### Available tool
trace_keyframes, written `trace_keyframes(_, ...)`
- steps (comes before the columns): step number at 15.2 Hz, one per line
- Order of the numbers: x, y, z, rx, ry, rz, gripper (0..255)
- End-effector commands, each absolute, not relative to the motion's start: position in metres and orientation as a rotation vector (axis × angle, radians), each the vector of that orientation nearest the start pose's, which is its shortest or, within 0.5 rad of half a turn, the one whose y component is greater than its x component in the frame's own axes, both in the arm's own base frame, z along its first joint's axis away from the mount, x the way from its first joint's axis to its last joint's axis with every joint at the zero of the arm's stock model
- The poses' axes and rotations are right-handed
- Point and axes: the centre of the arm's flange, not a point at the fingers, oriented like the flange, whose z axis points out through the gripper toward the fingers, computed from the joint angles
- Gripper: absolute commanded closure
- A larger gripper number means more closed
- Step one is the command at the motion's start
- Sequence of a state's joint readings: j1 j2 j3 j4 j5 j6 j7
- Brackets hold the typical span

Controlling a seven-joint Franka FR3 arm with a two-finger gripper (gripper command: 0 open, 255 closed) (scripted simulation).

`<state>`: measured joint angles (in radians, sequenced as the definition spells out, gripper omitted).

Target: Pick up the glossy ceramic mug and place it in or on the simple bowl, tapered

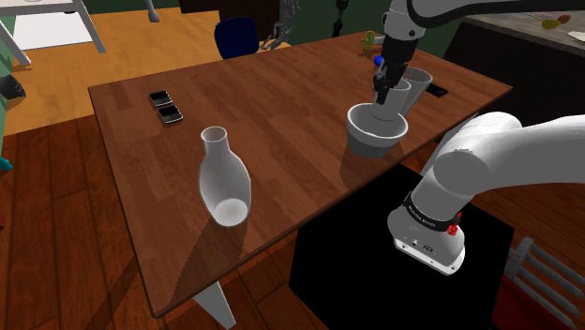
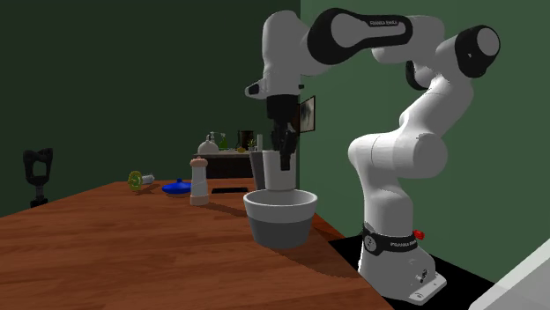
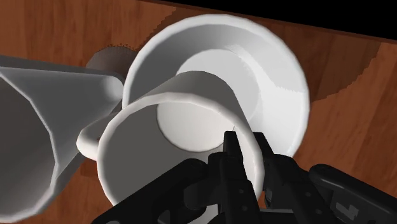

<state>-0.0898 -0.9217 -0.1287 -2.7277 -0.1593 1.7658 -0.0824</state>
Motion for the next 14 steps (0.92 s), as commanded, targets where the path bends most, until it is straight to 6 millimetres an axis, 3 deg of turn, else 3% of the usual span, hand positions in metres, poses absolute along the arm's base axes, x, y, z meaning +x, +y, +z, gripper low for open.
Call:
trace_keyframes(1,0.2669,-0.0734,0.4555,-3.187,0.078,0.076,255)
trace_keyframes(9,0.2669,-0.0734,0.4555,-3.187,0.078,0.076,255)
trace_keyframes(10,0.2669,-0.0734,0.4555,-3.187,0.078,0.076,0)
trace_keyframes(14,0.2669,-0.0734,0.4555,-3.187,0.078,0.076,0)
